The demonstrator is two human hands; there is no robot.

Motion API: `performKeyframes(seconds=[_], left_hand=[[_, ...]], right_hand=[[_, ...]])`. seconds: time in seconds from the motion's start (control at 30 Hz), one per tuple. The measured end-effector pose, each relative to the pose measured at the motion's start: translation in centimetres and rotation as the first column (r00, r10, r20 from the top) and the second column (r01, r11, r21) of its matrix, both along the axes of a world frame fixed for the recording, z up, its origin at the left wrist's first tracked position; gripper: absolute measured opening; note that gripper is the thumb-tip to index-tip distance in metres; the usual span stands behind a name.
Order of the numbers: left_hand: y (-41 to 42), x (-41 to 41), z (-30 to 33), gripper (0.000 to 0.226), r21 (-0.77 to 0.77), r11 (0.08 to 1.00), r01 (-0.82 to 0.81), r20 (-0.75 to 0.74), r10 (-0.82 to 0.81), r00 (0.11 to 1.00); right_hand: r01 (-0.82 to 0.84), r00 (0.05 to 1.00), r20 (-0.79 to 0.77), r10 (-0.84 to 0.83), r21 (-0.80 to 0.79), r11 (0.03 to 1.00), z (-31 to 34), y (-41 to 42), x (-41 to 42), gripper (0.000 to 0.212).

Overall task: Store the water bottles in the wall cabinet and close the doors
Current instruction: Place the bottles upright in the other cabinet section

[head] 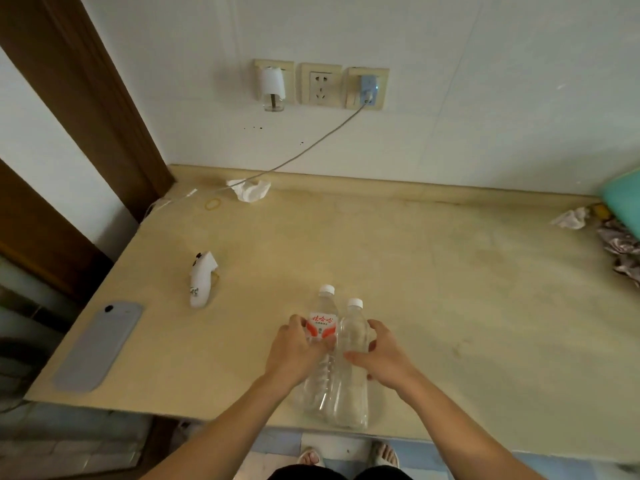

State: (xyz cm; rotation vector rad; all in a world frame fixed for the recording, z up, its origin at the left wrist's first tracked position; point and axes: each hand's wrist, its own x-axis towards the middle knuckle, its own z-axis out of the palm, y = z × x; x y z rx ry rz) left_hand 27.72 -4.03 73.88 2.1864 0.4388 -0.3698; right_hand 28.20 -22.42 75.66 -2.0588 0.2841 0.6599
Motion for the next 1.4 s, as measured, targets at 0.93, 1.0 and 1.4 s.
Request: performKeyframes(seconds=[0.93,1.0,1.4], left_hand=[[-8.0,4.0,1.2,0.079,-0.22,0.966,0.133,0.007,-0.135,0.991],[-8.3,4.2,1.2,0.085,-0.244,0.961,0.133,0.01,-0.134,0.991],[-8.3,5.7,5.8,0.06,-0.404,0.895,0.188,0.215,-0.107,0.971]], right_hand=[[0.189,0.981,0.042,-0.19,0.029,0.981,-0.3,-7.9,1.2,0.071],[0.191,0.978,0.082,-0.193,0.025,0.981,0.2,-8.6,1.4,0.069],[0.161,0.898,0.4,-0.182,0.086,0.983,4.4,-11.6,4.2,0.075]])
